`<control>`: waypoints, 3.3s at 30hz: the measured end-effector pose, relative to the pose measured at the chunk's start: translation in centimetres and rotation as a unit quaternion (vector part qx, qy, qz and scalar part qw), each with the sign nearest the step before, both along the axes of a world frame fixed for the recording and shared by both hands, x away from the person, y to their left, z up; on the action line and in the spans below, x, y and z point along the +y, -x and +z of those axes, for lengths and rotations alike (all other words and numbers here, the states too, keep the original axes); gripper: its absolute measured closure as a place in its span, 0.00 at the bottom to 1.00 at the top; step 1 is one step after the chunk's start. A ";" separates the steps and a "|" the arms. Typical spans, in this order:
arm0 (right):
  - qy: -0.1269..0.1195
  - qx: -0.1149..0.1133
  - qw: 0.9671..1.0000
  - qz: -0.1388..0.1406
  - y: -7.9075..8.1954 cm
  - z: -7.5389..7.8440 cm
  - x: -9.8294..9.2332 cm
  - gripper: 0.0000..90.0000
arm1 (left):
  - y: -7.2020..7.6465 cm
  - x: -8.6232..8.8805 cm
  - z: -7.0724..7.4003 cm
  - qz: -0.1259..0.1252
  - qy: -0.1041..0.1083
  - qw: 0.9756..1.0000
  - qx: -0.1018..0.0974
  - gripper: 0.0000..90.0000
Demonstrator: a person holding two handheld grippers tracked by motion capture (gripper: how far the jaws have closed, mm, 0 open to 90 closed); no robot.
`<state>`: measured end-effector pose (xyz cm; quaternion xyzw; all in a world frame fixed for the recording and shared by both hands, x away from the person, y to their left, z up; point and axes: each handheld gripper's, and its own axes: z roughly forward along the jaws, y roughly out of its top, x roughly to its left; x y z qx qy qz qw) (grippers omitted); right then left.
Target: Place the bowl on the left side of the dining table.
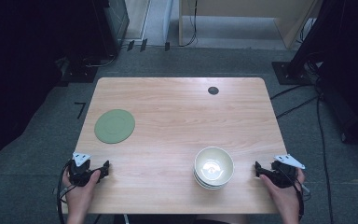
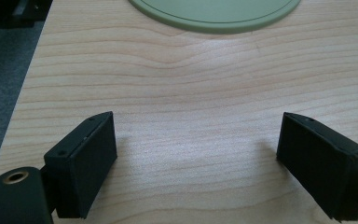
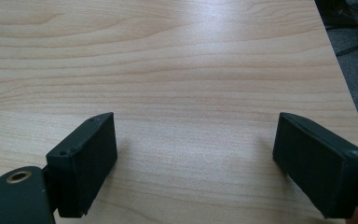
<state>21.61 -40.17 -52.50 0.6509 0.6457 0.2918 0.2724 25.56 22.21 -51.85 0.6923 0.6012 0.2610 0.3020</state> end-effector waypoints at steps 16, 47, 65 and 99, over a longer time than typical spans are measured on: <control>-0.003 -0.004 1.000 -0.012 0.1 0.0 0.1 0.19 | 0.0 0.0 0.0 0.000 0.000 1.000 0.000 0.13; -0.068 -0.097 0.993 0.025 1.4 6.2 3.2 0.30 | 0.7 -0.2 1.8 0.007 0.031 0.999 -0.030 0.14; -0.089 -0.120 0.987 0.056 1.3 9.3 4.6 0.42 | 1.3 -2.2 5.3 -0.017 0.052 0.997 -0.060 0.14; -0.138 -0.075 0.978 0.135 -1.1 10.4 9.1 0.66 | 0.4 -7.4 9.0 -0.073 0.086 0.990 -0.090 0.14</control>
